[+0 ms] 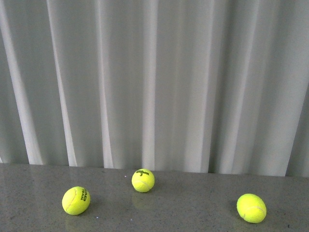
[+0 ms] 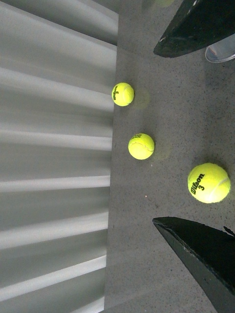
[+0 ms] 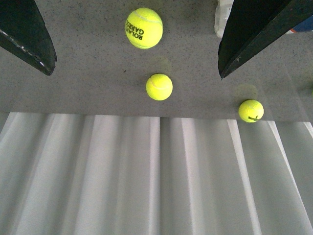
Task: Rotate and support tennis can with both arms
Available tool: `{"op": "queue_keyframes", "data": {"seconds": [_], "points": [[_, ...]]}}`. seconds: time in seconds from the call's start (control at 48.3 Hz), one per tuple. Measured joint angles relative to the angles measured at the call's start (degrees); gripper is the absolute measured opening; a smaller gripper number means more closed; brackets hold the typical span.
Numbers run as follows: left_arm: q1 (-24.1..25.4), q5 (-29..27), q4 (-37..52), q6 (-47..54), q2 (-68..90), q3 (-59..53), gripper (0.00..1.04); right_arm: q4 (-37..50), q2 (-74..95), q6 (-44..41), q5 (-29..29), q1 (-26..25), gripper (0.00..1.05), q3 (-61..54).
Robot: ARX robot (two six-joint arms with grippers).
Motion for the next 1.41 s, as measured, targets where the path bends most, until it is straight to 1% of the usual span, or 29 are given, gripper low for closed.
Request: {"op": "queue_keyframes", "data": {"seconds": [0.145, 0.166, 0.228, 0.269, 0.331, 0.435, 0.476, 0.517, 0.58, 0.621, 0.662, 0.745, 0.807, 0.89, 0.973, 1.035, 1.138, 1.407], "points": [[0.00, 0.07, -0.13, -0.24, 0.11, 0.04, 0.98, 0.00, 0.00, 0.00, 0.00, 0.00, 0.98, 0.00], [0.26, 0.57, -2.05, -1.66, 1.27, 0.57, 0.98, 0.00, 0.00, 0.00, 0.00, 0.00, 0.98, 0.00], [1.73, 4.26, -12.63, -7.56, 7.93, 4.85, 0.98, 0.00, 0.00, 0.00, 0.00, 0.00, 0.98, 0.00], [3.37, 6.14, -15.76, -11.17, 13.25, 6.69, 0.98, 0.00, 0.00, 0.00, -0.07, -0.02, 0.98, 0.00], [5.70, 9.11, -12.85, -15.26, 22.45, 7.74, 0.98, 0.00, -0.09, 0.00, 0.00, -0.02, 0.98, 0.00], [8.63, 14.12, 0.22, -17.99, 38.60, 11.52, 0.98, 0.00, -0.09, 0.00, 0.02, -0.02, 0.98, 0.00], [8.94, 16.85, 5.33, -18.23, 44.59, 13.77, 0.98, 0.00, -0.09, 0.00, 0.02, -0.02, 0.98, 0.00], [8.94, 20.17, 8.39, -17.99, 50.66, 16.37, 0.98, 0.00, -0.09, 0.00, 0.00, -0.02, 0.98, 0.00], [8.70, 24.24, 8.98, -16.44, 59.06, 20.09, 0.98, 0.00, -0.09, 0.00, 0.00, -0.02, 0.98, 0.00], [8.48, 28.79, 7.21, -14.36, 67.08, 22.75, 0.98, 0.00, -0.09, 0.00, 0.00, -0.02, 0.98, 0.00], [8.26, 31.95, 6.19, -13.57, 72.83, 24.06, 0.98, 0.00, -0.09, 0.00, 0.00, -0.02, 0.98, 0.00], [7.89, 37.44, 5.57, -13.49, 80.26, 26.03, 0.98, 0.00, -0.09, 0.00, 0.00, -0.02, 0.98, 0.00], [7.21, 40.33, 5.99, -13.51, 84.30, 27.32, 0.98, 0.00, -0.09, 0.00, 0.00, -0.02, 0.98, 0.00], [5.20, 39.67, 8.59, -14.03, 89.70, 28.83, 0.98, 0.00, -0.09, 0.00, -0.02, -0.02, 0.98, 0.00], [3.78, 40.19, 10.40, -15.28, 92.78, 29.40, 0.98, 0.00, -0.09, 0.00, 0.00, -0.02, 0.98, 0.00], [2.12, 41.83, 15.34, -19.26, 95.73, 29.44, 0.98, 0.00, -0.09, 0.00, 0.00, -0.02, 0.98, 0.00], [0.00, 42.66, 20.46, -23.91, 97.88, 29.42, 0.98, 0.00, -0.09, 0.00, 0.00, -0.02, 0.98, 0.00], [-4.09, 43.19, 25.79, -30.97, 103.95, 30.08, 0.98, 0.00, -0.09, 0.00, 0.00, -0.02, 0.98, 0.00]]}}
